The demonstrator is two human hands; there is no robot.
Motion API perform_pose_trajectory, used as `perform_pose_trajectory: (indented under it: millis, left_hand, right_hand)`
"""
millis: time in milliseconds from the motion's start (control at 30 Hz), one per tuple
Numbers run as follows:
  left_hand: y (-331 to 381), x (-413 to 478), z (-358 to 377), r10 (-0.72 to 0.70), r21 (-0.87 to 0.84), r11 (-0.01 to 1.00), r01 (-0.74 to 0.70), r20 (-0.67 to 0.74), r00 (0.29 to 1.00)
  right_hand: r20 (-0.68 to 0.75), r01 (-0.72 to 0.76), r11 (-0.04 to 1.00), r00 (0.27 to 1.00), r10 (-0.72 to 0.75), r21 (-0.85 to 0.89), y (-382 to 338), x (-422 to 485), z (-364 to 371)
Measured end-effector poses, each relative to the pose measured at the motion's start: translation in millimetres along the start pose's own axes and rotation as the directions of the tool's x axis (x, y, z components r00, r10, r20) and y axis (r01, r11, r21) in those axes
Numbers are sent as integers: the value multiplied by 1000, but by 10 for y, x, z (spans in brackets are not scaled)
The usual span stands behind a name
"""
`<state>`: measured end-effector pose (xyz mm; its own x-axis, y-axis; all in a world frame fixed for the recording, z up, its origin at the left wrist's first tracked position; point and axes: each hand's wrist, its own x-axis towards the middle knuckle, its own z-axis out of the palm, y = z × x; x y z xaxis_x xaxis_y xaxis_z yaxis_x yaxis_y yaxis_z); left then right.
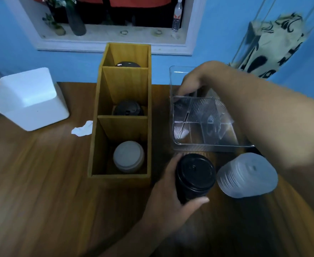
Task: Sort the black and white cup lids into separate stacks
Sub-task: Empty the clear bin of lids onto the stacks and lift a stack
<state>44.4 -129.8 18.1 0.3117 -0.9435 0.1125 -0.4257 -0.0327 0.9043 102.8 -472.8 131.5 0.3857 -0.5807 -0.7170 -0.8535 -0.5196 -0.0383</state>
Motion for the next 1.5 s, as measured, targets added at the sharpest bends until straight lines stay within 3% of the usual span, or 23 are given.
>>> perform_pose_trajectory:
  millis: [200,433,500,833,1000,1100,1333,1500]
  left_hand:
    - [-18,1,5,-3,7,1000,3,3,1000]
    - [3,-5,-9,14,21,1000,-14,20,1000]
    - [7,-3,-11,19,20,1000,-20,19,1000]
    - [7,3,-3,46,10,999,-46,-9,999]
    - [11,-2,3,41,1,999,-41,-21,999]
    - [-1,-12,6,33,-7,999,-34,-30,999]
    - [-14,-13,32,29,-27,999,-30,-39,999]
    - [-28,-16,33,15,-36,999,-16,-38,999]
  right_hand:
    - [96,-1,999,995,6,-52,-41,24,58]
    - [-88,-76,964,995,55,-256,-158,-43,144]
    - [-81,-59,961,996,38,-270,-168,-45,173]
    - [-162,61,986,983,-86,-153,-66,-290,72]
    - [-304,123,990,943,-139,-70,-1,-758,-154]
    - [-422,145,982,888,-183,-119,110,-1172,-127]
    - [-537,303,952,799,-271,-29,664,-2233,680]
    - [-605,307,923,789,-110,232,1229,-2909,1403]
